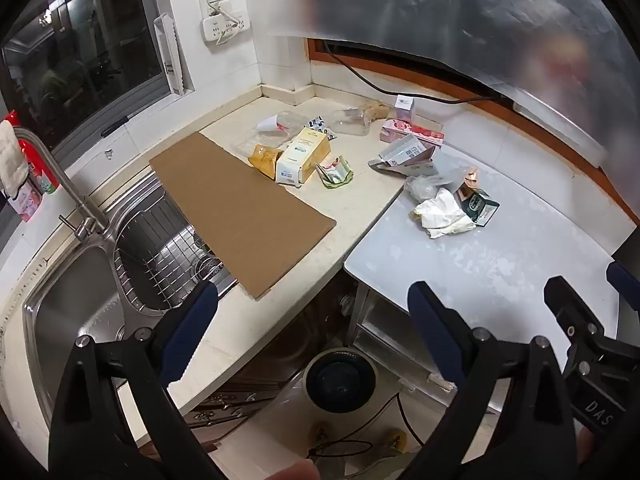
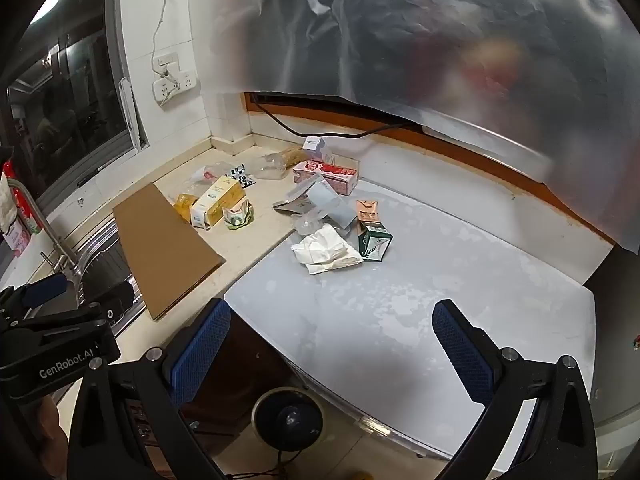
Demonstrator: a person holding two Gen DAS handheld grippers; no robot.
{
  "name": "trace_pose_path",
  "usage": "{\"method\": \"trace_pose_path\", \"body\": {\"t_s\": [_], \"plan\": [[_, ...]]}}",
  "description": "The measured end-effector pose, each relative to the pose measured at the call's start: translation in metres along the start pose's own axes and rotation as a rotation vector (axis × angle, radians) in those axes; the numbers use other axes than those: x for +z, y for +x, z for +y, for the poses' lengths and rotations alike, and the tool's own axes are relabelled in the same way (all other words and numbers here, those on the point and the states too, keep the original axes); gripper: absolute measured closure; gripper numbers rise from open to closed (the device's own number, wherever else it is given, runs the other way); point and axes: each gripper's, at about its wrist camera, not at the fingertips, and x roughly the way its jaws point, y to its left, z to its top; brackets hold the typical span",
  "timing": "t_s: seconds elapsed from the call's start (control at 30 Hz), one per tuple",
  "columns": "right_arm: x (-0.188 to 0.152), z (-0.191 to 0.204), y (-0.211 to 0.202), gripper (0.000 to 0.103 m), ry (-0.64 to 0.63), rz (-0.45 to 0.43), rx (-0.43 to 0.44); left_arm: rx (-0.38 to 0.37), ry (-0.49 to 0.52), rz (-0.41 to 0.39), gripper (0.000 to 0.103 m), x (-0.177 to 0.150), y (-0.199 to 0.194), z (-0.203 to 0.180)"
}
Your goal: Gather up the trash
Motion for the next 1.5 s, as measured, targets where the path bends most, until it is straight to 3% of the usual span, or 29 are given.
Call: {"method": "trace_pose_path", "body": {"t_s": [1.5], "plan": [[-0.01,0.017,0.001,0.001,-0.008,-0.003,0.022,-0.02,-0.01,-0.014,0.012,-0.007,-0.007,0.004]]}}
